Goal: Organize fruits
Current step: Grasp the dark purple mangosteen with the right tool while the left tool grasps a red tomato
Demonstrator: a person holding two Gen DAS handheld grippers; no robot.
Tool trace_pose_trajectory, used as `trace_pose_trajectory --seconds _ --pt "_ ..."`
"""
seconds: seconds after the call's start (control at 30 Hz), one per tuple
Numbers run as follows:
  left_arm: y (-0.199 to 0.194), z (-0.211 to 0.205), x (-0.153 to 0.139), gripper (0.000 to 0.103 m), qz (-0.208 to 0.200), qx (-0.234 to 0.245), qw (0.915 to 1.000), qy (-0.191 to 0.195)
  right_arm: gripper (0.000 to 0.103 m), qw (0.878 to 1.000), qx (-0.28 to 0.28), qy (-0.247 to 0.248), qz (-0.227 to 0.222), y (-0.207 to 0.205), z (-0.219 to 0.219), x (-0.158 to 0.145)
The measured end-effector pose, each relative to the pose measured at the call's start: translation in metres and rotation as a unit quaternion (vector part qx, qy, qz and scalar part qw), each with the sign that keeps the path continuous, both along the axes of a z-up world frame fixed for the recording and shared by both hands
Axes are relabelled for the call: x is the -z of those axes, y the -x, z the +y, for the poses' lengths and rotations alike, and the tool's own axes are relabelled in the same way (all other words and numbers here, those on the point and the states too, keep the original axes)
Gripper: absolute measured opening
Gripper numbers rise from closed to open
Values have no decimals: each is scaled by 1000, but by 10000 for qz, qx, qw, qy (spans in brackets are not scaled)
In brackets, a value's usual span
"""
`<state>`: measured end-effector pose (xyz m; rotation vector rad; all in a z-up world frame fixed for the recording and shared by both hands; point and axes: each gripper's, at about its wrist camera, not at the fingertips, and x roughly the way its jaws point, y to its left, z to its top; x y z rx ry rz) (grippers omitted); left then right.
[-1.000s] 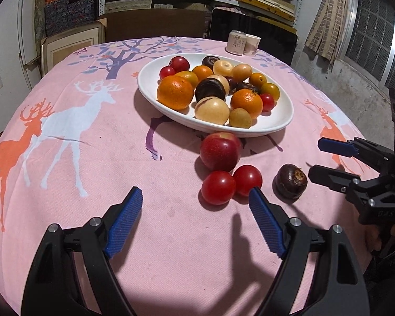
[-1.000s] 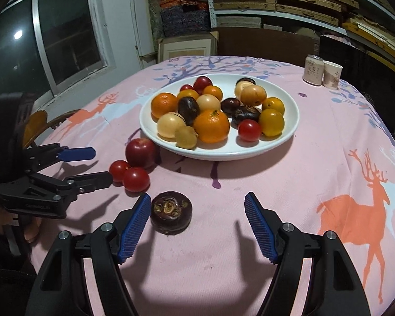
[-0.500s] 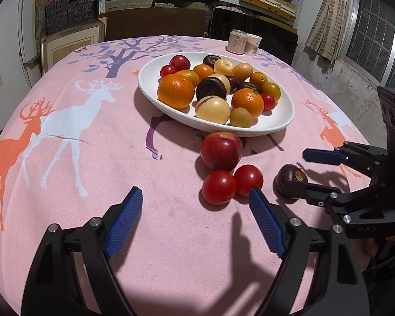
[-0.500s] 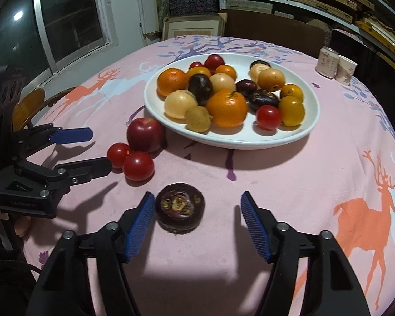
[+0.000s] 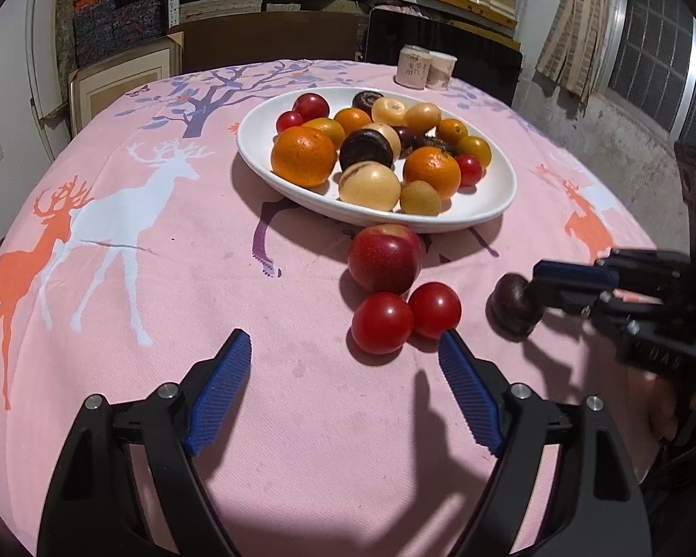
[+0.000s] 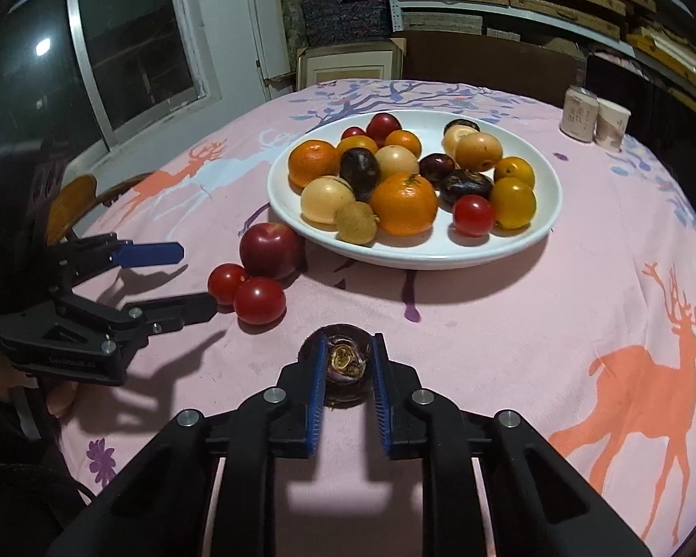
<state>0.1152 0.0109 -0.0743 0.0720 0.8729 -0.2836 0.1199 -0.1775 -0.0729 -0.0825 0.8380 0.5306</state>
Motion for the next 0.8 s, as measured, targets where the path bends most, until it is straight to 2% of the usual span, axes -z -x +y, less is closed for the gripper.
trace_pose_trajectory --seconds 0.17,0.2,0.23,0.3,0.33,0.4,0.5,0.57,0.73,0.8 --pt "-6 -21 8 81 143 168 9972 -713 23 9999 -1 -114 125 -6 -9 2" --pt "-8 -26 8 81 66 163 9958 -900 29 9999 -46 -93 105 -5 -7 1" --pt "-10 -28 9 82 15 161 9947 -1020 40 9999 -109 -69 68 -3 -5 1" --pt "-14 -30 9 80 67 252 9951 -950 52 9995 -305 -83 37 1 -1 0" --pt "-14 -29 8 76 93 319 9957 -862 60 9993 -344 -110 -14 3 -1 -2" --pt "-11 -30 8 58 109 530 9958 -742 65 9990 -368 -258 -40 5 -4 -3" --pt "-3 -35 7 50 -19 707 9929 -951 65 9987 -387 -340 54 3 -5 -2" --pt "-4 -32 6 50 -28 686 9927 -988 65 9984 -425 -357 66 3 -4 -2" --pt "-16 -5 1 53 20 311 9981 -540 68 9981 -483 -365 92 4 -2 0" --pt "-23 -6 5 51 200 282 9982 -493 68 9982 -472 -337 148 2 -1 1"
